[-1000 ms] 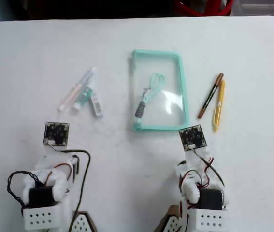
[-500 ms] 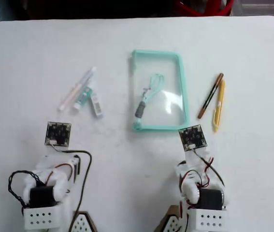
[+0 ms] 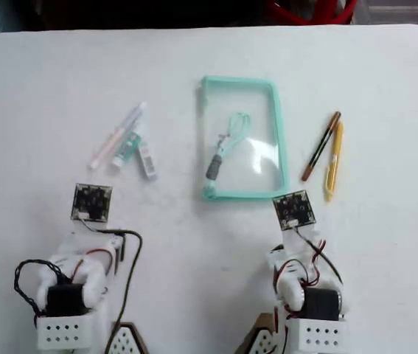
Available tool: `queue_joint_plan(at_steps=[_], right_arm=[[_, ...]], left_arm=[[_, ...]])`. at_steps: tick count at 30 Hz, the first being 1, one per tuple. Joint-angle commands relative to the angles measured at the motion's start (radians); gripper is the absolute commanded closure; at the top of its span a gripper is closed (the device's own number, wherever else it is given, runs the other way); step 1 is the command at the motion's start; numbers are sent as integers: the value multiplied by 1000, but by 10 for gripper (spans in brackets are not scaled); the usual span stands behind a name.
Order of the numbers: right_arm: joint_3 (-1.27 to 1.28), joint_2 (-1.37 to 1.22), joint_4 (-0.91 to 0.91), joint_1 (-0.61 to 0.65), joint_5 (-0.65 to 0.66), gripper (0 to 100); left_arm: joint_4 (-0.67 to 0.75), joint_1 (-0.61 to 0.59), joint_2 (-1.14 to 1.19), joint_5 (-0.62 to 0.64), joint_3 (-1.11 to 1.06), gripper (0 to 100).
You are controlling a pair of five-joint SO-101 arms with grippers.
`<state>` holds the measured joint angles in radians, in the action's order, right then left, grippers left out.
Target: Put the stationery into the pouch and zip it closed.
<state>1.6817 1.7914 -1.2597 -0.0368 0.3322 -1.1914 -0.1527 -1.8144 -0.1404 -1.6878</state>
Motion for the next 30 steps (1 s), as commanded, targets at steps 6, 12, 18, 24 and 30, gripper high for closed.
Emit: queue_joint_plan(at_steps=[6, 12, 18, 24, 30], right_arm=[[9, 7, 331, -12, 0, 978], [9, 7, 492, 18, 3, 977], [9, 7, 506, 90, 6, 977], [3, 8, 602, 96, 242, 977], [-72, 1, 639, 191, 313, 978]], left_arm=[[261, 67, -4, 11, 272, 849], [364, 331, -4, 3, 284, 849], [589, 389, -4, 0, 167, 851], [713, 337, -4, -101, 0, 854], [738, 151, -4, -8, -5, 854]])
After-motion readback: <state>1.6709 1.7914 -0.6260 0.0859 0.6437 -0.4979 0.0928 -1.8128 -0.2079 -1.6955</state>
